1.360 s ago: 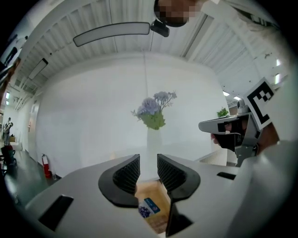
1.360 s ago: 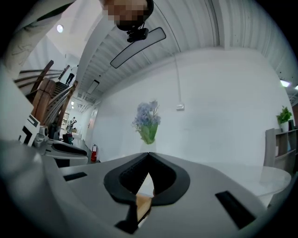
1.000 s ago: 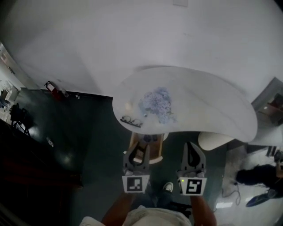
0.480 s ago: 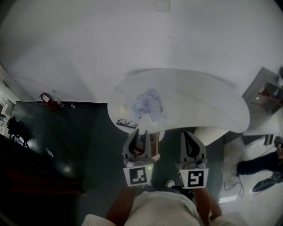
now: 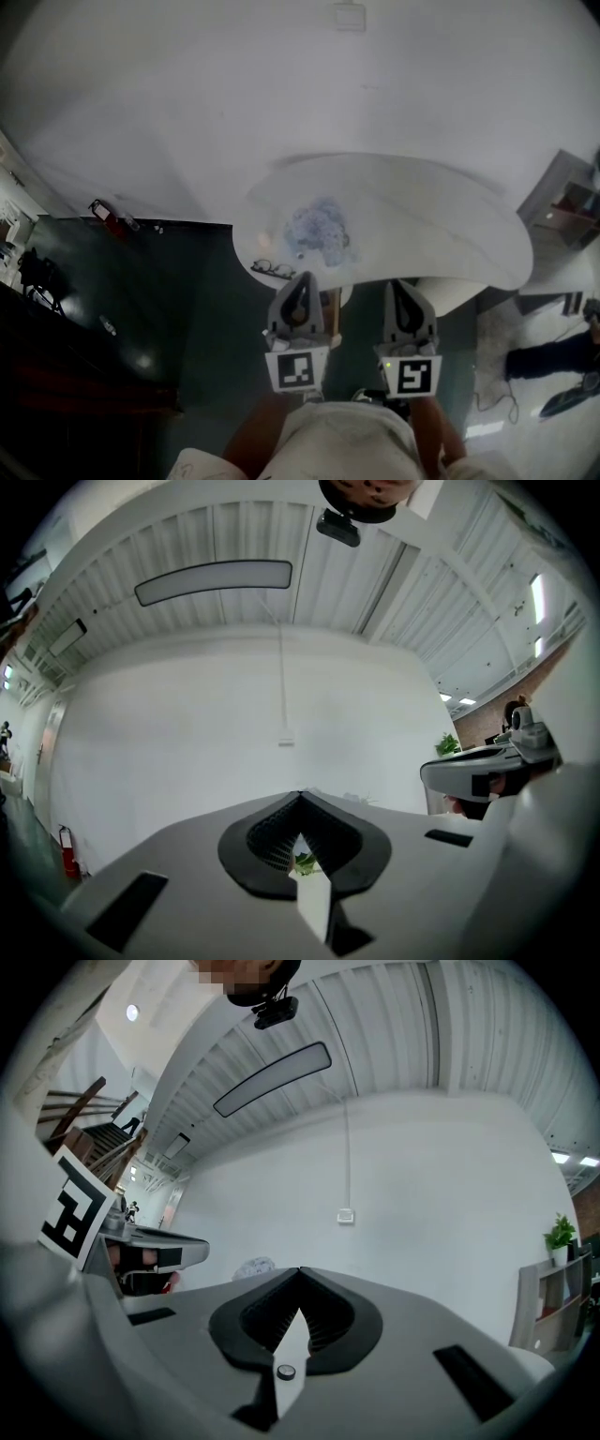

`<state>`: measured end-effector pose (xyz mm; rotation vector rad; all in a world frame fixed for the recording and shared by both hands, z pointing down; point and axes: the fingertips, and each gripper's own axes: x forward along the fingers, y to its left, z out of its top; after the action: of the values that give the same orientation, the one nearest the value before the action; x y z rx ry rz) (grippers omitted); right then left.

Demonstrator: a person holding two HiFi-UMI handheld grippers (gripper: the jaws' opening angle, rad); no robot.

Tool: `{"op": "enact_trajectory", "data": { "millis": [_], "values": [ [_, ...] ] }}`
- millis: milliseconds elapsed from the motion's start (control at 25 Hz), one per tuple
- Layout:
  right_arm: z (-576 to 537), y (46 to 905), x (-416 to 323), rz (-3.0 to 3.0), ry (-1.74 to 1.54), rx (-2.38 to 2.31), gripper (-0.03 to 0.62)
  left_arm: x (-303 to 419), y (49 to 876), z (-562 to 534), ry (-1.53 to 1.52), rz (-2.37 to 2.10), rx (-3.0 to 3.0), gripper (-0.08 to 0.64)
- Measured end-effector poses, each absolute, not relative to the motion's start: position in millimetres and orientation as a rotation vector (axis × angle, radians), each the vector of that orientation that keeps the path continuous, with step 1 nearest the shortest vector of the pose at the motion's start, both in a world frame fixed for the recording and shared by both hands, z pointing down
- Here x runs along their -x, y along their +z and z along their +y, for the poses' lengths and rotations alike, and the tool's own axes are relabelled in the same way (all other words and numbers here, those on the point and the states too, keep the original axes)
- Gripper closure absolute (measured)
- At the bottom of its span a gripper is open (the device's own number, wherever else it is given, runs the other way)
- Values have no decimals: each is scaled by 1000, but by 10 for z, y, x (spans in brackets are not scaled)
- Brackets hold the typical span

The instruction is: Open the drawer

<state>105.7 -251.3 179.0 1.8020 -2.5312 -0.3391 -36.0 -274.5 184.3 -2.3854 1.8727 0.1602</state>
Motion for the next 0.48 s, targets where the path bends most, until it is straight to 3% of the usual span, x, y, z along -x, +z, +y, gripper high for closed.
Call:
{"op": "enact_trajectory", "data": {
  "millis": [480],
  "values": [
    [-2649,1775,-985,-2559,-328,-1787,588,412,1903,-2824,139,1894,2376,557]
  ]
}}
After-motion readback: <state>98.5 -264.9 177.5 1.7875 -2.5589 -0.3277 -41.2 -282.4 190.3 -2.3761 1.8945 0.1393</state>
